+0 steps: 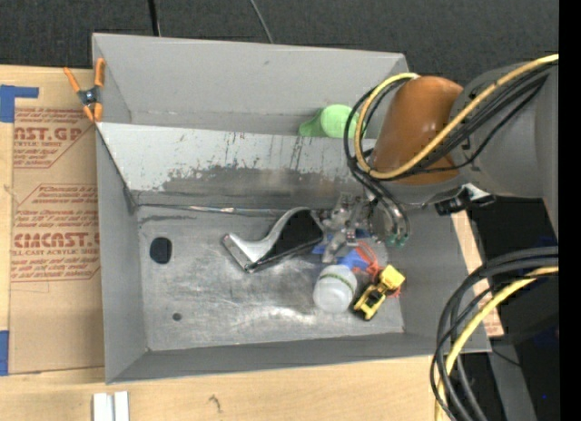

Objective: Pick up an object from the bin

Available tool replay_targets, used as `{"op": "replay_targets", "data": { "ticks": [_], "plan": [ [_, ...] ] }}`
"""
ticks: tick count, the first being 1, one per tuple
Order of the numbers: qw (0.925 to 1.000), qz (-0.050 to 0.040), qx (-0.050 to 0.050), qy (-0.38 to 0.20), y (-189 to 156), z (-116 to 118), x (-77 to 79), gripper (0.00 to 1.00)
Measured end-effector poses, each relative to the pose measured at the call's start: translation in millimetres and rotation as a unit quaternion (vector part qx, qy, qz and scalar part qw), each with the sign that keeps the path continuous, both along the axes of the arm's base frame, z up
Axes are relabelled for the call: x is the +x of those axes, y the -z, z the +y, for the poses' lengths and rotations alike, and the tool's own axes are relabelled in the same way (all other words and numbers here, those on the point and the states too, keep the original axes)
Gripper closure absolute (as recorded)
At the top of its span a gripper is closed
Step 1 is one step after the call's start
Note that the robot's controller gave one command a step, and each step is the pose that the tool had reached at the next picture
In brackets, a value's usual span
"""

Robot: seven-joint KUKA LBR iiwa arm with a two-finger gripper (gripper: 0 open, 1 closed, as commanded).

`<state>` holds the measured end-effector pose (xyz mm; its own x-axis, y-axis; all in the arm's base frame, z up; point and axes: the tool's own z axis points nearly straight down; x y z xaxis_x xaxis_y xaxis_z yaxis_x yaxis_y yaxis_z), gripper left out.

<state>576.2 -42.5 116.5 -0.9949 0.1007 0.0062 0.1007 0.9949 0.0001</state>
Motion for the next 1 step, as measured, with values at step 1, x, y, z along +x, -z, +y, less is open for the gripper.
{"op": "replay_targets", "data": {
  "ticks": [1],
  "plan": [
    [0.9988,-0.0049,0.000,-0.050,17.0,14.1,9.9,0.00]
  ]
}}
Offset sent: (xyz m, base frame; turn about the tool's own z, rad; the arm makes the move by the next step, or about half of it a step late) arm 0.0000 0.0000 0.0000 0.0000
